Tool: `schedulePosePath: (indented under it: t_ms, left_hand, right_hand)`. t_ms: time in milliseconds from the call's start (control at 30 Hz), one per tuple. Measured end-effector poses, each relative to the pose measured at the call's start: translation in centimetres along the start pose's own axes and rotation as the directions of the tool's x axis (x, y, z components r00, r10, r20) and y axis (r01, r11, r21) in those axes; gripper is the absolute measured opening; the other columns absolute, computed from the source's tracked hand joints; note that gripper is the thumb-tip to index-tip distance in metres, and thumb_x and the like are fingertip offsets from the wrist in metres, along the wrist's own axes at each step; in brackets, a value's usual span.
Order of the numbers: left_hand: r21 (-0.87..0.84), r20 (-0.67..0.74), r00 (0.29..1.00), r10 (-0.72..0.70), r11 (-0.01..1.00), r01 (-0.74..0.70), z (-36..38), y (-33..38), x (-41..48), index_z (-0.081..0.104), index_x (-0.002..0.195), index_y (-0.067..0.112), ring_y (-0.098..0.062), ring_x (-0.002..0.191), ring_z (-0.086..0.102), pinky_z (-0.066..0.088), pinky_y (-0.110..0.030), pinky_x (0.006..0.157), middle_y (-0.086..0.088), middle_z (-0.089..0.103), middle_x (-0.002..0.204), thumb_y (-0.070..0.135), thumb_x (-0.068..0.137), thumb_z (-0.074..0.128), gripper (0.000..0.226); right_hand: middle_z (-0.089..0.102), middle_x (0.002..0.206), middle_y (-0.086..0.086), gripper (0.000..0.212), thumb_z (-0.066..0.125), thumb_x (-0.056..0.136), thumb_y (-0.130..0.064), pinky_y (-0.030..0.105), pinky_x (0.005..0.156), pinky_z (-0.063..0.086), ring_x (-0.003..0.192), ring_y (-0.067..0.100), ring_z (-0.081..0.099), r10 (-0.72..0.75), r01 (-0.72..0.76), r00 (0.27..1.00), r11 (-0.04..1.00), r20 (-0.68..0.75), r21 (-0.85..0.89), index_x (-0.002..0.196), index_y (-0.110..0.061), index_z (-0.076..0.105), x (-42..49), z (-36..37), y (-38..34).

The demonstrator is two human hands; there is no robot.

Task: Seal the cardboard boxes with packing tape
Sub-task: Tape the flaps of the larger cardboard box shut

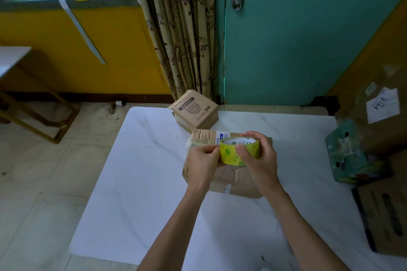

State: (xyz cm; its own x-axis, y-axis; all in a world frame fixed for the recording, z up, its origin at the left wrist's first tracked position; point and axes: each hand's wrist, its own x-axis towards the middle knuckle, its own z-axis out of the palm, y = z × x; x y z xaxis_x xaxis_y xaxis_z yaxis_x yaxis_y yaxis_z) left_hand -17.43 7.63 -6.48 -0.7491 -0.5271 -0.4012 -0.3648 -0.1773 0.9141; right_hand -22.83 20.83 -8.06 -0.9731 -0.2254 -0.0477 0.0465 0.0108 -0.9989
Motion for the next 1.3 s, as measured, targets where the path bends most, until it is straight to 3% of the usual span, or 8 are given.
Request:
schedulePosePath:
  t_ms: [233, 333, 500, 600, 767, 900, 1200, 1300]
  left_hand:
    - [0.178, 0.132, 0.989, -0.068, 0.983, 0.044, -0.7, -0.2, 1.1, 0.082, 0.09, 0.017, -0.022, 0.073, 0.07, 0.062, -0.041, 0.077, -0.005, 0.075, 0.078, 0.015, 0.091, 0.056, 0.026]
    - [-0.044, 0.235, 0.948, -0.216, 0.972, 0.232, -1.4, -0.1, 1.2, 0.074, 0.094, -0.004, -0.019, 0.067, 0.063, 0.056, -0.026, 0.061, -0.011, 0.064, 0.074, 0.006, 0.099, 0.059, 0.018]
    - [-0.207, 0.402, 0.888, -0.223, 0.923, 0.325, -2.8, 0.5, 1.1, 0.073, 0.102, -0.008, -0.023, 0.078, 0.074, 0.062, -0.027, 0.069, -0.019, 0.074, 0.09, -0.001, 0.094, 0.063, 0.014]
    - [-0.171, 0.41, 0.891, -0.194, 0.943, 0.284, -2.9, 1.0, 1.0, 0.074, 0.096, -0.007, -0.021, 0.073, 0.074, 0.063, -0.027, 0.071, -0.019, 0.074, 0.087, -0.004, 0.093, 0.064, 0.012]
    - [-0.024, 0.388, 0.919, -0.064, 0.997, 0.08, -3.0, 1.2, 0.7, 0.074, 0.088, -0.005, -0.02, 0.067, 0.073, 0.062, -0.027, 0.068, -0.012, 0.073, 0.077, -0.004, 0.094, 0.064, 0.011]
    - [0.106, 0.352, 0.936, 0.001, 0.994, -0.041, -2.5, 0.4, 0.9, 0.076, 0.082, 0.008, -0.026, 0.068, 0.07, 0.061, -0.032, 0.069, -0.01, 0.071, 0.072, 0.005, 0.097, 0.065, 0.019]
    - [0.176, 0.329, 0.942, 0.066, 0.976, -0.129, -2.2, 0.0, 0.3, 0.068, 0.074, 0.006, -0.023, 0.06, 0.063, 0.054, -0.034, 0.067, -0.018, 0.071, 0.068, 0.02, 0.088, 0.059, 0.022]
    - [0.096, 0.271, 0.96, 0.071, 0.99, -0.1, -2.8, 0.2, 0.6, 0.062, 0.075, 0.002, -0.021, 0.055, 0.062, 0.053, -0.026, 0.058, -0.023, 0.067, 0.07, 0.008, 0.095, 0.055, 0.023]
  right_hand:
    - [0.068, 0.112, -0.005, 0.047, 0.076, 0.061, -0.054, 0.029, 0.07, 0.058, 0.1, 0.013, 0.068, 0.067, -0.063, 0.997, 0.993, -0.034, 0.099, 0.103, -0.036, 0.065, 0.1, 0.1, 0.4]
    - [0.069, 0.114, 0.006, 0.056, 0.083, 0.058, -0.06, 0.043, 0.077, 0.06, 0.1, 0.022, 0.07, 0.152, -0.142, 0.988, 0.965, -0.03, 0.222, 0.103, -0.032, 0.067, 0.3, -0.1, 0.4]
    - [0.069, 0.107, 0.008, 0.098, 0.091, 0.043, -0.065, 0.048, 0.083, 0.059, 0.102, 0.024, 0.069, 0.234, -0.238, 0.97, 0.881, 0.06, 0.408, 0.119, -0.008, 0.061, 1.0, -0.8, -0.3]
    - [0.074, 0.097, 0.0, 0.101, 0.09, 0.044, -0.064, 0.044, 0.078, 0.06, 0.101, 0.022, 0.071, 0.219, -0.241, 0.971, 0.87, 0.101, 0.431, 0.12, -0.006, 0.059, 1.1, -0.9, -0.6]
    - [0.074, 0.1, 0.004, 0.062, 0.079, 0.071, -0.05, 0.043, 0.078, 0.06, 0.109, 0.032, 0.067, 0.217, -0.254, 0.967, 0.851, 0.132, 0.459, 0.112, -0.009, 0.061, 0.7, -1.2, -0.6]
    - [0.072, 0.107, 0.01, 0.094, 0.09, 0.047, -0.063, 0.048, 0.082, 0.059, 0.106, 0.03, 0.069, 0.237, -0.271, 0.963, 0.851, 0.131, 0.449, 0.116, -0.007, 0.059, 0.8, -1.2, -0.5]
    - [0.067, 0.116, 0.015, 0.095, 0.09, 0.047, -0.065, 0.049, 0.084, 0.058, 0.109, 0.03, 0.068, 0.269, -0.3, 0.954, 0.874, 0.135, 0.382, 0.117, -0.007, 0.061, 1.0, -1.1, -0.3]
    - [0.066, 0.112, 0.011, 0.1, 0.09, 0.042, -0.066, 0.045, 0.08, 0.06, 0.107, 0.029, 0.068, 0.266, -0.273, 0.962, 0.897, 0.067, 0.347, 0.116, -0.006, 0.061, 1.3, -1.4, -0.1]
